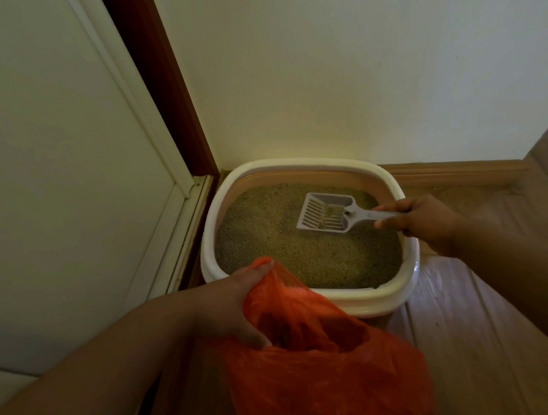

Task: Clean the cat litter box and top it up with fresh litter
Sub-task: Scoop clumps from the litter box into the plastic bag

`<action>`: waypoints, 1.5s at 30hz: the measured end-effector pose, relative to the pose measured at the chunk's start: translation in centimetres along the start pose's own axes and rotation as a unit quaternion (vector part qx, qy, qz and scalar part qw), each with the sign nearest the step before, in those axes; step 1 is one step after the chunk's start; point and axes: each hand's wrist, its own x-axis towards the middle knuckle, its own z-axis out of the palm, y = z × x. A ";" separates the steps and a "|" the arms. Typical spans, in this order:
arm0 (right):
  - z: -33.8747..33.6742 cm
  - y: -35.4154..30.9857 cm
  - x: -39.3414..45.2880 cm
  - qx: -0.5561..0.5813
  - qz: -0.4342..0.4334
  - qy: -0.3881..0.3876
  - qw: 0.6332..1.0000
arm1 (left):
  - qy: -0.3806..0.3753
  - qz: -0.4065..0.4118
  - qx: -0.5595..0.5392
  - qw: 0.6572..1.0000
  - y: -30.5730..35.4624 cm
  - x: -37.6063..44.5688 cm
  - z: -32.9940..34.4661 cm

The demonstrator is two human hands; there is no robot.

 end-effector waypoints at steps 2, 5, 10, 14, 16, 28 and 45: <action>0.0 -0.1 -0.2 0.002 -0.008 0.005 1.000 | 0.000 -0.001 0.004 1.000 0.0 -0.1 0.0; -0.3 -0.2 -0.4 0.008 -0.024 0.023 0.999 | 0.004 -0.004 0.008 1.000 0.0 -0.3 -0.1; -1.2 -0.3 -0.2 -0.012 -0.027 0.031 0.999 | 0.006 0.000 0.006 1.000 -0.4 -0.4 -0.1; -1.3 0.0 -0.3 -0.028 -0.019 0.025 0.999 | 0.006 -0.007 0.009 1.000 -0.1 -0.5 -0.2; -1.5 0.0 -0.4 -0.020 -0.018 0.020 0.999 | 0.007 -0.011 0.002 1.000 -0.1 -0.6 -0.3; -1.2 -1.5 -1.9 -0.094 -0.048 -0.069 0.992 | 0.008 -0.034 -0.003 0.999 -0.6 -1.3 -0.2; 8.7 -10.2 -5.3 -0.516 -0.188 -0.326 0.770 | 0.004 -0.010 -0.039 0.999 -0.9 -1.4 0.1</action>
